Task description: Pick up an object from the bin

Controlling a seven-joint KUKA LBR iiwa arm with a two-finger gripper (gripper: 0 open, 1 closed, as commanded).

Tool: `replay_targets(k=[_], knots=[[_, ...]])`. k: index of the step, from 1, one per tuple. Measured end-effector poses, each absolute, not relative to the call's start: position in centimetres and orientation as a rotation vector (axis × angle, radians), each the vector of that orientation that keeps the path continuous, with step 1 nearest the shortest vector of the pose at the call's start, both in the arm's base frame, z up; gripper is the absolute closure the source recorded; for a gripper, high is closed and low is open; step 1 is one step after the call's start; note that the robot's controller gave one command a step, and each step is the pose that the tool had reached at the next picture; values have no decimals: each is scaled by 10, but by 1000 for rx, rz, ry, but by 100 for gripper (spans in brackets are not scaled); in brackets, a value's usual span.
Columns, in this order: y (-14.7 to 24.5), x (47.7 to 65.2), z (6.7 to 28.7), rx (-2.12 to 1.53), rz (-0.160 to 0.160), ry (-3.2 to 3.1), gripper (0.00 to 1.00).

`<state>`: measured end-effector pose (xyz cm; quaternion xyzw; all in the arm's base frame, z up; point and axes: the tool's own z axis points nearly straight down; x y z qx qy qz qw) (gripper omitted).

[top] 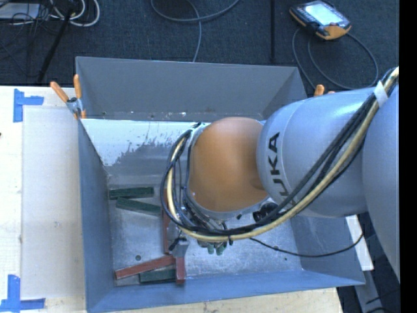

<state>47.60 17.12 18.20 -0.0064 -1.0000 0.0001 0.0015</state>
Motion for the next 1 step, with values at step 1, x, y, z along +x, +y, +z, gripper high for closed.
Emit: replay_targets(k=[1], knots=[[175, 480, 207, -12, -1, -3140, 100]])
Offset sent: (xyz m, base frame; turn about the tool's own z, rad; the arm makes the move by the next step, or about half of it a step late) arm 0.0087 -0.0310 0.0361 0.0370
